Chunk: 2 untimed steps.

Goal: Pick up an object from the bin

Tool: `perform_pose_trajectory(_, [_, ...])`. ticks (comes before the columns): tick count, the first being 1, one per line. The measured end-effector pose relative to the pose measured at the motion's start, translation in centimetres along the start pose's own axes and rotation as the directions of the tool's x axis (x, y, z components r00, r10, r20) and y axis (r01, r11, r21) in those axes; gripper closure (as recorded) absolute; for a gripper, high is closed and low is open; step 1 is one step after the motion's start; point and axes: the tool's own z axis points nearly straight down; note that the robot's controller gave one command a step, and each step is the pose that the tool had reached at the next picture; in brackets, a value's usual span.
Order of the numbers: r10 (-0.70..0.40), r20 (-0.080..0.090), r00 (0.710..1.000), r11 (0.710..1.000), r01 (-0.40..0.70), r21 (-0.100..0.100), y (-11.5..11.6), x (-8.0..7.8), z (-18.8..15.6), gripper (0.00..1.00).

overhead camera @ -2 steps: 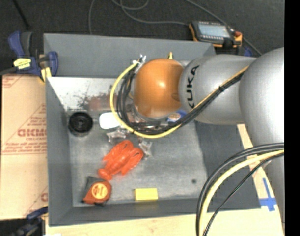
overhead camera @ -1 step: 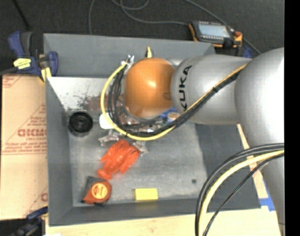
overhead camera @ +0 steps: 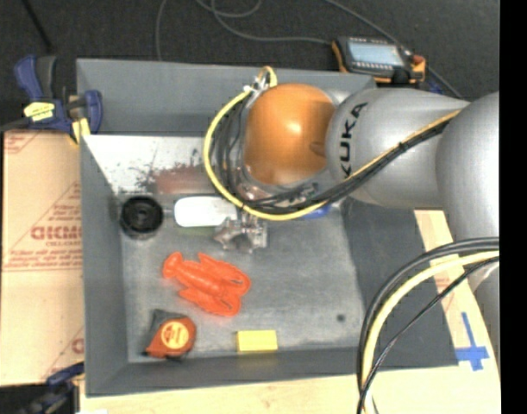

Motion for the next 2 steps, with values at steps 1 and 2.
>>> perform_pose_trajectory(1, [0.002, -0.001, 1.000, 1.000, -0.002, -0.001, 0.00, 0.02, 0.00, 0.00])
perform_pose_trajectory(2, [0.003, -0.001, 1.000, 1.000, -0.003, -0.001, 0.00, 0.01, 0.00, 0.00])
